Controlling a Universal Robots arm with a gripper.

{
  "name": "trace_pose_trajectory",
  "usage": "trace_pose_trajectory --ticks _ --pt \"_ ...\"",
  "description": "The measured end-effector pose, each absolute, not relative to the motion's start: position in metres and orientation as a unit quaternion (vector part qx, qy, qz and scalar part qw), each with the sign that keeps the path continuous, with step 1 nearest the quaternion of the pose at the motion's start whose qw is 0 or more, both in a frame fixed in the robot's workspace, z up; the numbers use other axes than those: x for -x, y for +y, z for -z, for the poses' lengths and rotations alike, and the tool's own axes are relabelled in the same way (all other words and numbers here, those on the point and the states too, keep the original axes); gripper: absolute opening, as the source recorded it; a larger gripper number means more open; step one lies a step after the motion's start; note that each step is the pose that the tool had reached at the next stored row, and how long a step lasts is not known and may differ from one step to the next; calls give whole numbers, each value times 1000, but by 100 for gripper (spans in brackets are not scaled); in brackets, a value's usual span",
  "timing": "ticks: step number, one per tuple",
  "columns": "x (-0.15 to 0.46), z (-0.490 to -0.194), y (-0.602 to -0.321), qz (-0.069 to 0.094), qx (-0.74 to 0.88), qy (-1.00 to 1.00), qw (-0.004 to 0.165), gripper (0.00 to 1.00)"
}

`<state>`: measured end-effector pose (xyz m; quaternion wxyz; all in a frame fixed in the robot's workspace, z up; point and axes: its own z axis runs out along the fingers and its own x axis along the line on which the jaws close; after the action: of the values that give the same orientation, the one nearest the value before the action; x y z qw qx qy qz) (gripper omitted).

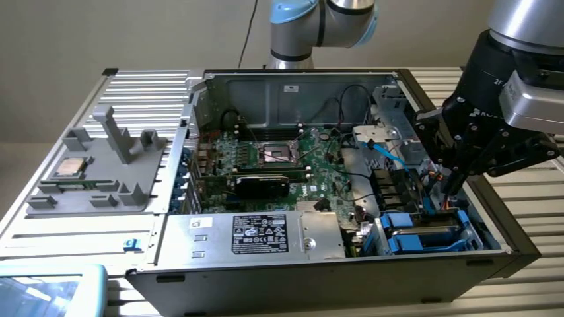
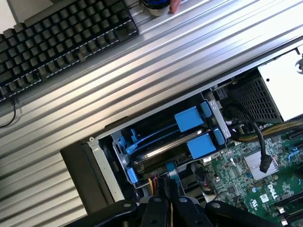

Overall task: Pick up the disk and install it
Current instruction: 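Insert the second disk wire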

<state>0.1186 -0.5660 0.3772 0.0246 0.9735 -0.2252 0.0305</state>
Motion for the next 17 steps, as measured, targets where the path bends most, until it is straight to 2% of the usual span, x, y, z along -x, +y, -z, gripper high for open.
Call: trace_pose_trajectory --ticks 11,17 --pt "-118 -377 -566 -31 -985 -166 23 11" --pt "-118 -377 -566 -24 -992 -119 23 11"
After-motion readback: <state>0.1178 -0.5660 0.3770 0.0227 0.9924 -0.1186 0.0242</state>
